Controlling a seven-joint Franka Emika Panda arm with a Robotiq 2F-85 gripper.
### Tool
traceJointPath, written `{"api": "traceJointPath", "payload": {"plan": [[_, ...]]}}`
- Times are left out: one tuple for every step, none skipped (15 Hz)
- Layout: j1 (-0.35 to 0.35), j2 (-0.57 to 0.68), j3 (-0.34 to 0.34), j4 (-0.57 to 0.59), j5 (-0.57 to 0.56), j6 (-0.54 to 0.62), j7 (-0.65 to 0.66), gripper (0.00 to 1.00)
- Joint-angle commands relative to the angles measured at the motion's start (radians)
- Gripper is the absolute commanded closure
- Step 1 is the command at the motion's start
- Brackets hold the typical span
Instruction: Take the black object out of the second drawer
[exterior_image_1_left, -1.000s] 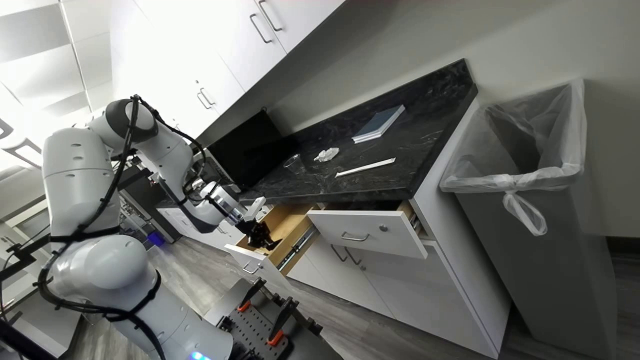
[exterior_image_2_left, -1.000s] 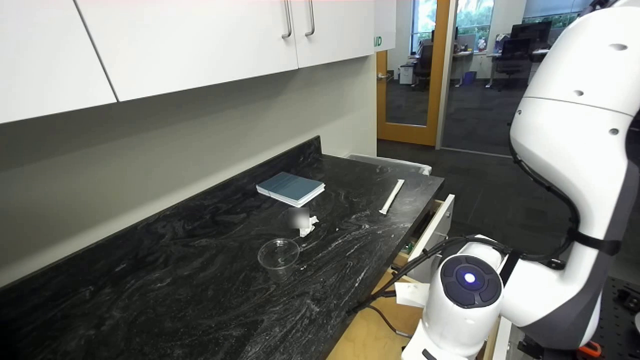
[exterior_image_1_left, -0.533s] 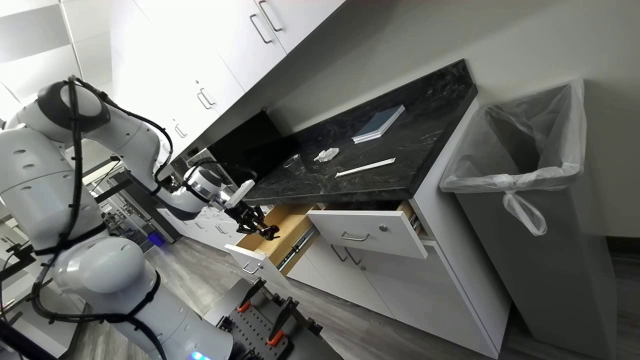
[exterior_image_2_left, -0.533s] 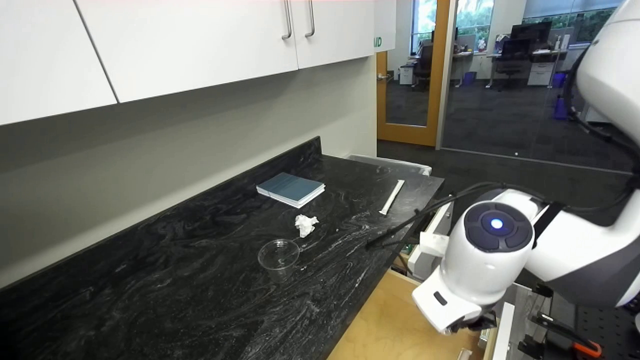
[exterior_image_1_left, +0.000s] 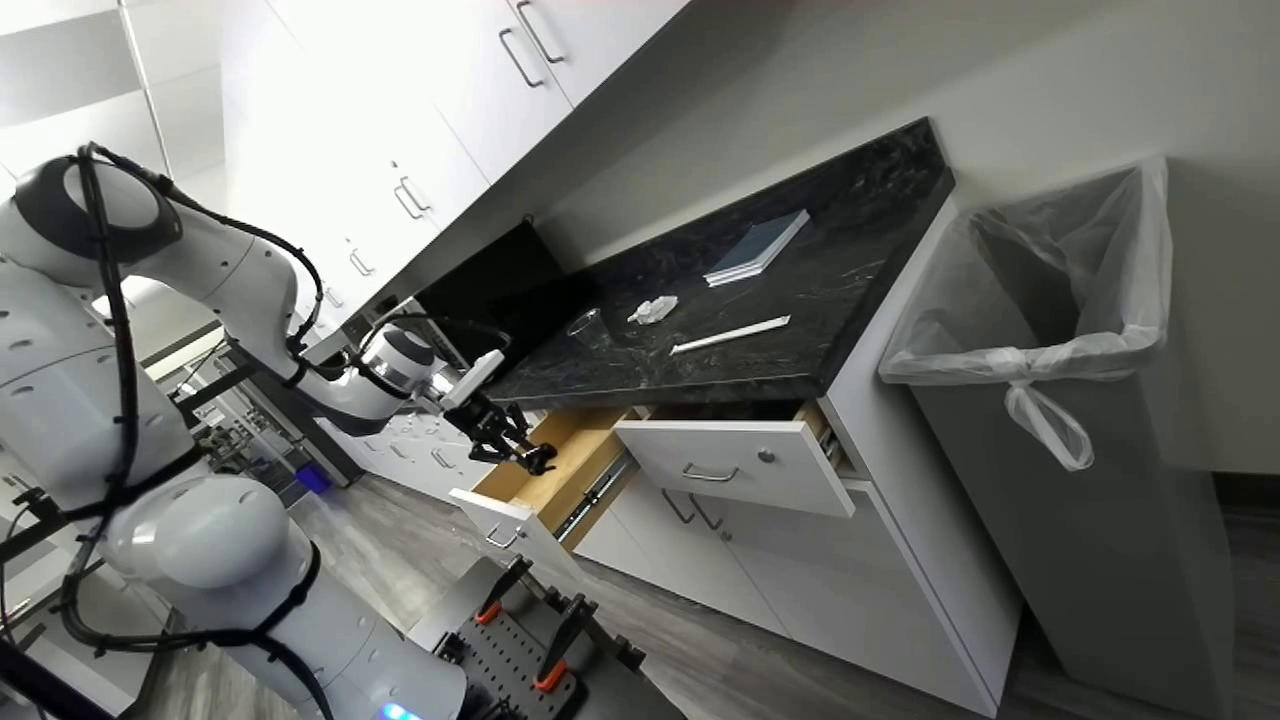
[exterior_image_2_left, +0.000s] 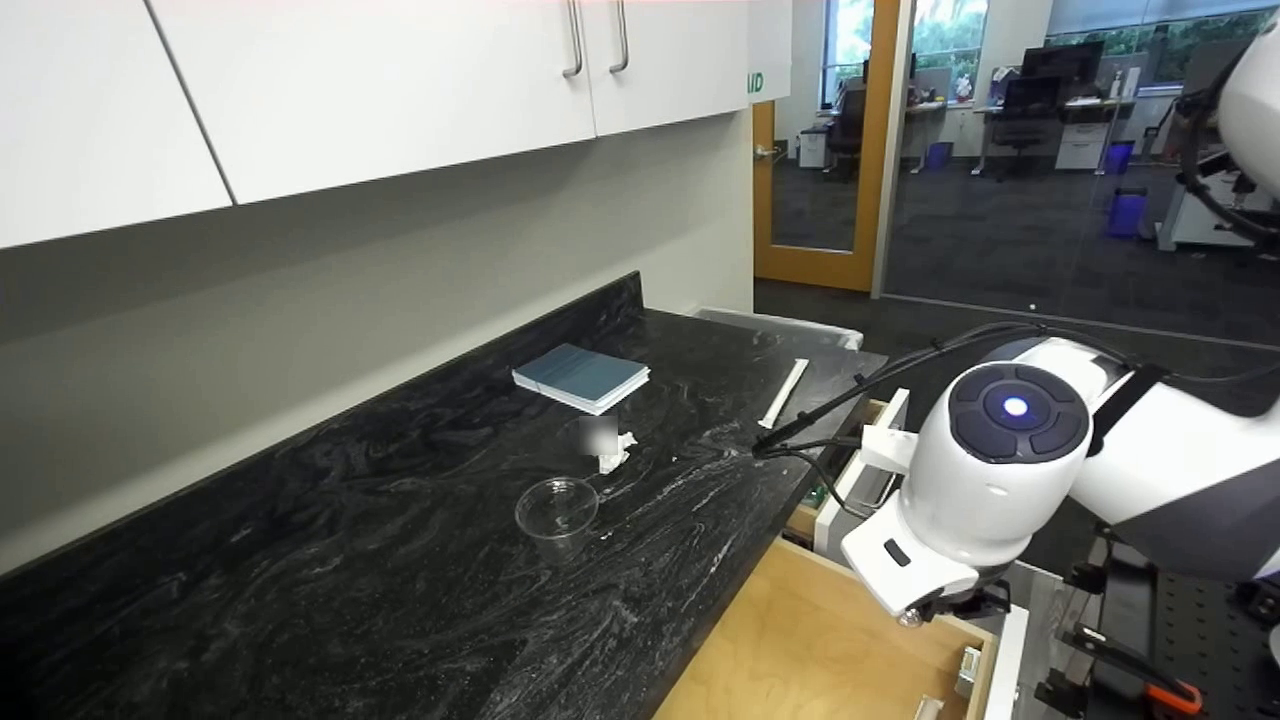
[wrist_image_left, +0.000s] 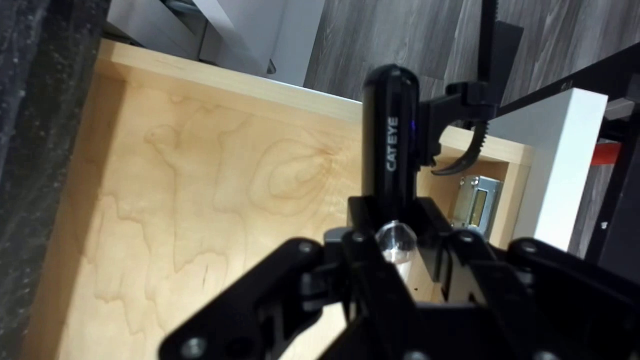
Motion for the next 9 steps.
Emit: {"api": "traceJointPath", "payload": {"plan": [[-0.029, -0.014, -0.028, 0.009, 0.003, 0.059, 0.085, 0.93], [-0.043, -0.022, -0.041, 0.019, 0.012, 0.071, 0.087, 0.93], [-0.055, -0.035, -0.056, 0.028, 0.011, 0.083, 0.102, 0.93], [-0.069, -0.042, -0.069, 0.042, 0.022, 0.091, 0.11, 0.93], [-0.085, -0.053, -0.085, 0.057, 0.028, 0.1, 0.112, 0.93], [-0.099, -0.058, -0.098, 0.075, 0.04, 0.107, 0.116, 0.93], [-0.111, -0.061, -0.111, 0.099, 0.054, 0.109, 0.121, 0.93], [-0.121, -0.063, -0.123, 0.125, 0.063, 0.112, 0.133, 0.93], [-0.13, -0.059, -0.135, 0.154, 0.062, 0.114, 0.153, 0.93]]}}
